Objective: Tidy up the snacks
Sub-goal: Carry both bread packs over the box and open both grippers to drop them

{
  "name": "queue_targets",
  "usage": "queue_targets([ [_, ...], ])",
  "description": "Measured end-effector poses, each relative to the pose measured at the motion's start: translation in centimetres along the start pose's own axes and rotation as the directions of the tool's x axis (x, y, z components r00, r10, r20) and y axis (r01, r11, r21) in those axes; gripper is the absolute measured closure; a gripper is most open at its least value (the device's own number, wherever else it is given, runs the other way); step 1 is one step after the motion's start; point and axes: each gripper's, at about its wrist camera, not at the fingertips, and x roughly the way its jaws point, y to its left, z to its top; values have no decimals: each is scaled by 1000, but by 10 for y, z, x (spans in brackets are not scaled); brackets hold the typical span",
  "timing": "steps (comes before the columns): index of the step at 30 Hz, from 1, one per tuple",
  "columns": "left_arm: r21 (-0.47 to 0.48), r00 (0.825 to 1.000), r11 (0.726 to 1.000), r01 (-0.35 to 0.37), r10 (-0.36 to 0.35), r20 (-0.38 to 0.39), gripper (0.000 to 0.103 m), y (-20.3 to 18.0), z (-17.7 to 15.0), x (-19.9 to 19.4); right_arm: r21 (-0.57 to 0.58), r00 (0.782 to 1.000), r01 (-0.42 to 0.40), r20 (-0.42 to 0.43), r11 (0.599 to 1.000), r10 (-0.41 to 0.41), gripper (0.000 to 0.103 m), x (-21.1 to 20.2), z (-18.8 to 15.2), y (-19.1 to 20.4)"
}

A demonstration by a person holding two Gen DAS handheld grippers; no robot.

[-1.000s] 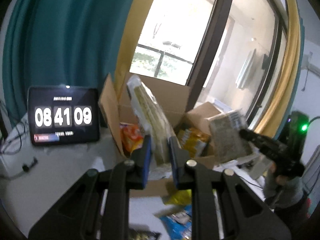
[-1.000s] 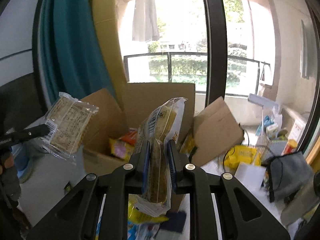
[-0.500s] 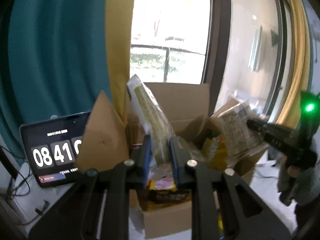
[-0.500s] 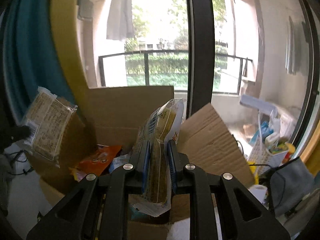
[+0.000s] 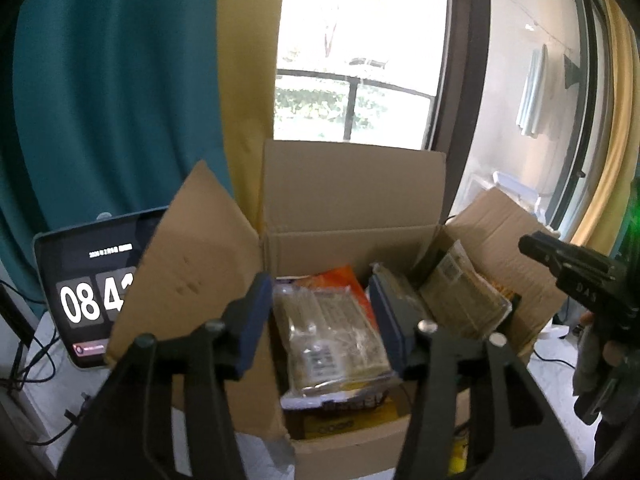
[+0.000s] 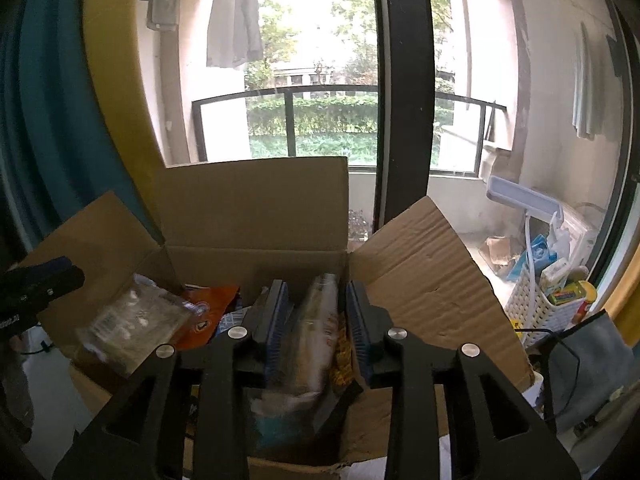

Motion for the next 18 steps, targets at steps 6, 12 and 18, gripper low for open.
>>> queue_targets([
  [6, 8, 999, 1000, 5, -6, 45, 38, -3, 0, -25, -23, 1000, -27, 7, 999, 27, 66, -16, -4, 9],
  [12, 2, 997, 1000, 9, -9, 71, 34, -5, -10, -52, -34, 999, -39, -16, 999, 38, 52, -33, -9, 17],
  [18, 10, 997, 1000, 17, -18, 78, 33, -8, -34, -80, -53, 996, -86, -7, 995, 86, 39, -59, -19, 29],
])
